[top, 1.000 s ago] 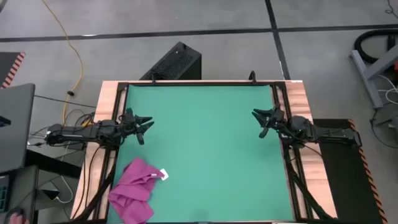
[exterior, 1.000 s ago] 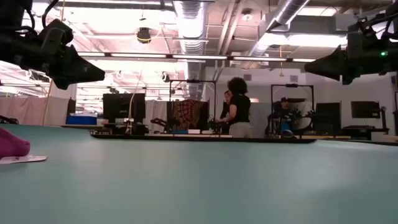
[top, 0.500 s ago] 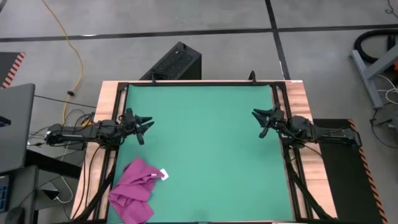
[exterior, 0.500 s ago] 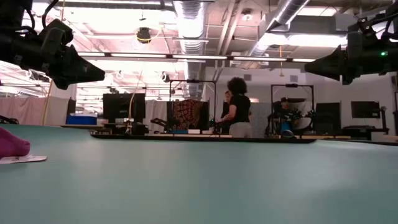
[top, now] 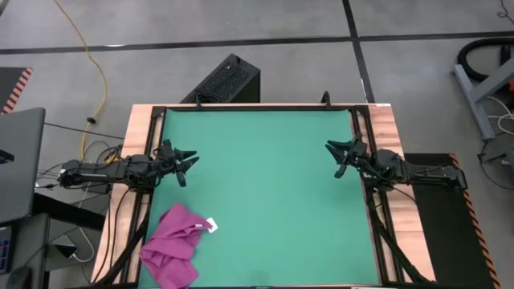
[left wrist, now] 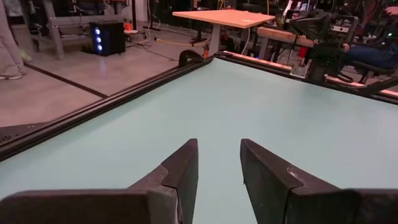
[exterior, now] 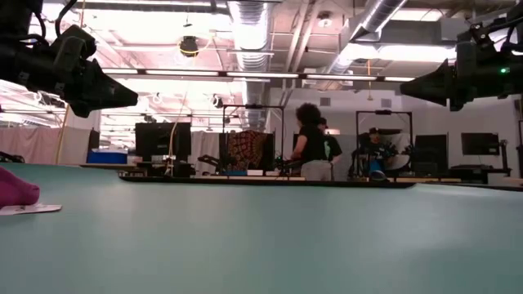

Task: Roll towel

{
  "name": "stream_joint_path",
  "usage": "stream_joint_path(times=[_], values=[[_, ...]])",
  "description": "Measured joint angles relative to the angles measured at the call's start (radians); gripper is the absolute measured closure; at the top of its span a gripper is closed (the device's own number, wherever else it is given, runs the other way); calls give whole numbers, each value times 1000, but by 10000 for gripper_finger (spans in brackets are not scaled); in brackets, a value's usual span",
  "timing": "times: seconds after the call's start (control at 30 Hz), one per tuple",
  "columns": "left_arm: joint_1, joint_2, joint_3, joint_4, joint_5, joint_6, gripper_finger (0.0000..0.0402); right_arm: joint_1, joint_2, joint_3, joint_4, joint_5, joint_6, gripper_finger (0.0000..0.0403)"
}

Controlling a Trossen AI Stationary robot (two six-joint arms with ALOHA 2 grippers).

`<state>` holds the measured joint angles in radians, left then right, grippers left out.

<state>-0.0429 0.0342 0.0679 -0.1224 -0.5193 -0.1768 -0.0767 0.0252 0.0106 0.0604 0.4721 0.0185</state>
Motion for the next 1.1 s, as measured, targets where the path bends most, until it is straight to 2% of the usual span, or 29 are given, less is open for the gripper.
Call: stream_joint_path(times=[0.33,0.53,0.83,1.1], values=[[0,0,0,4,0,-78,292,-5,0,0,0,0,-76,302],[0,0,-1,9,-1,-71,292,-4,0,0,0,0,41,302],[0,0,-3,25,-106,-88,292,-3,0,-2,28,0,57,302],[1,0,-3,25,-122,-143,292,-3,0,-2,31,-8,-17,302]])
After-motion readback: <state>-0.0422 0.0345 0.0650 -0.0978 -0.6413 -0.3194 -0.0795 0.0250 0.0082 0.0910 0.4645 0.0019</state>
